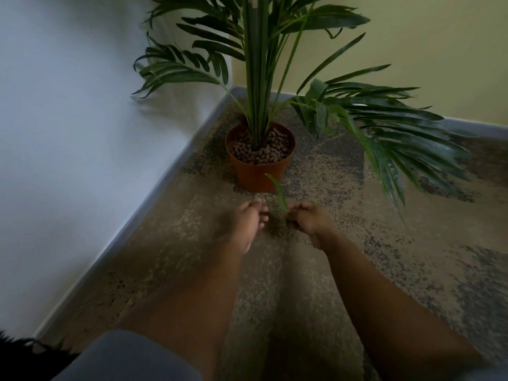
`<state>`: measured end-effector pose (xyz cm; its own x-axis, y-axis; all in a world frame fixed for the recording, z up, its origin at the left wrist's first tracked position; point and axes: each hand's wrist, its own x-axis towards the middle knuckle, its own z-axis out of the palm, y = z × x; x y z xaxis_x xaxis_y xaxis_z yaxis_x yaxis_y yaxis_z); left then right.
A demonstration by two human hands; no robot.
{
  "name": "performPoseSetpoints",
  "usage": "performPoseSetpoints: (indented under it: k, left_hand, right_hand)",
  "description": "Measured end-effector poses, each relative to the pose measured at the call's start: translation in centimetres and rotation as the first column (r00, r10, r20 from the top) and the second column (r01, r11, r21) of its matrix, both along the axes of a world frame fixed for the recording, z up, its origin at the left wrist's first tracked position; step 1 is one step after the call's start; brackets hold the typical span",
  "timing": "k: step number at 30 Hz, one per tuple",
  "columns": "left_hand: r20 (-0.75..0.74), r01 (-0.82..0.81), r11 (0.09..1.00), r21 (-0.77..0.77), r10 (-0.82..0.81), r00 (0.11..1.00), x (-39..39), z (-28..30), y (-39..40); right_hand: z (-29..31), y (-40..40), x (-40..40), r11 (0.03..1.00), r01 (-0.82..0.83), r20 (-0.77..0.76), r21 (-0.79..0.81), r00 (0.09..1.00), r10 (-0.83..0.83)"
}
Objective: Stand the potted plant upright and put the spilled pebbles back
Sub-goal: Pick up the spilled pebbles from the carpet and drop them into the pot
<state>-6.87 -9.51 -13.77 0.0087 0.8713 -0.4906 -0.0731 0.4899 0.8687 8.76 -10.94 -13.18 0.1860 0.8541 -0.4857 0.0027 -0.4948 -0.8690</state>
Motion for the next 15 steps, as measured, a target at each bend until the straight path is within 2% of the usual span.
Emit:
performPoseSetpoints:
  k: [4,7,10,13,15]
  left_hand:
    - [0.133,-0.209,0.978,0.021,0.205,0.97,0.3,1.1,2.3]
    - [0.205,-0.37,0.929,0.024,0.357,0.911,0.2,2.5,4.3]
    - [0.248,-0.441,0.897,0.035,0.42,0.873,-0.1,4.2,6.7]
    - [0.096,-0.407,0.904,0.134,0.397,0.913,-0.7,5.6,8.9]
    - [-0.01,-0.351,0.916,0.193,0.36,0.933,-1.2,6.0,10.4]
  right_hand:
    - [1.5,1.4,-0.7,0.985,0.124,-0.078,0.119,0.99,-0.115]
    - [3.2,3.1,-0.8,0.971,0.188,-0.104,0.15,0.979,-0.174]
    - [5.0,5.4,-0.8,0.961,0.221,-0.092,0.166,0.974,-0.208]
    - [6.5,7.7,-0.8,0.967,0.197,-0.063,0.163,0.98,-0.189]
    - [7.3,9.1,-1.2,0.982,0.128,0.038,0.137,0.99,-0.134]
